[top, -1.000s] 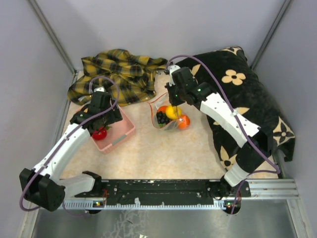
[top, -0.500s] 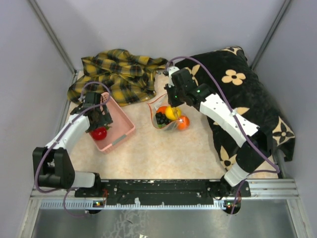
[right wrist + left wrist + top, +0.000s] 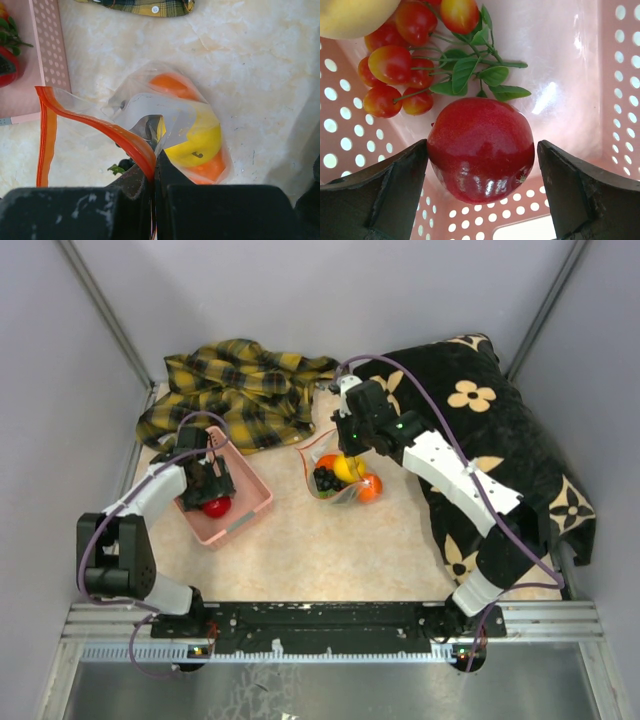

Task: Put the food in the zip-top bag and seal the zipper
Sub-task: Pick up the fake fruit from the bin.

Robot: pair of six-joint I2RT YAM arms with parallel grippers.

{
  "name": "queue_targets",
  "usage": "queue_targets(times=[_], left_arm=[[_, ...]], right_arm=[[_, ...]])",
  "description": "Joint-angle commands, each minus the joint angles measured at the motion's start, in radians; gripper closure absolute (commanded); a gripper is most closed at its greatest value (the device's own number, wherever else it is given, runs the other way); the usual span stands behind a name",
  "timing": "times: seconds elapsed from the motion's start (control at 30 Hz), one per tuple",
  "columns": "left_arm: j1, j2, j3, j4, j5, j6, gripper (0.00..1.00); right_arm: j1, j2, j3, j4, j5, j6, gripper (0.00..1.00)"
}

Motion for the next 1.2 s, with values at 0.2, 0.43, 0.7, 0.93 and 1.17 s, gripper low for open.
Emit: queue_targets(times=[0.2,0.43,0.7,0.93,1.17], left_arm=[[0.002,0.076,0.081,-0.003,0.024,0.024,0.05],[0.002,0.144,0.112,-0.011,0.04,0.033,0.07],[0.0,0.106,0.073,-0.002,0.08,0.036,0.11],[-0.016,0.045,0.046,0.005,0.103,0.034,0.18],[-0.046,0.051,0.029,-0.01,0.112,0.032,0.09]], right_arm=[[-0.004,-0.035,0.001,0.047,-0.012,-0.015,1.0],[-0.004,-0.035,-0.003,0.047,-0.011,-0.015,1.0],[-0.003,-0.035,0.001,0.045,-0.009,-0.013,1.0],[-0.003,-0.035,0.006,0.04,-0.002,-0.009,1.0],[-0.003,-0.033,0.008,0.038,0.001,-0.004,1.0]])
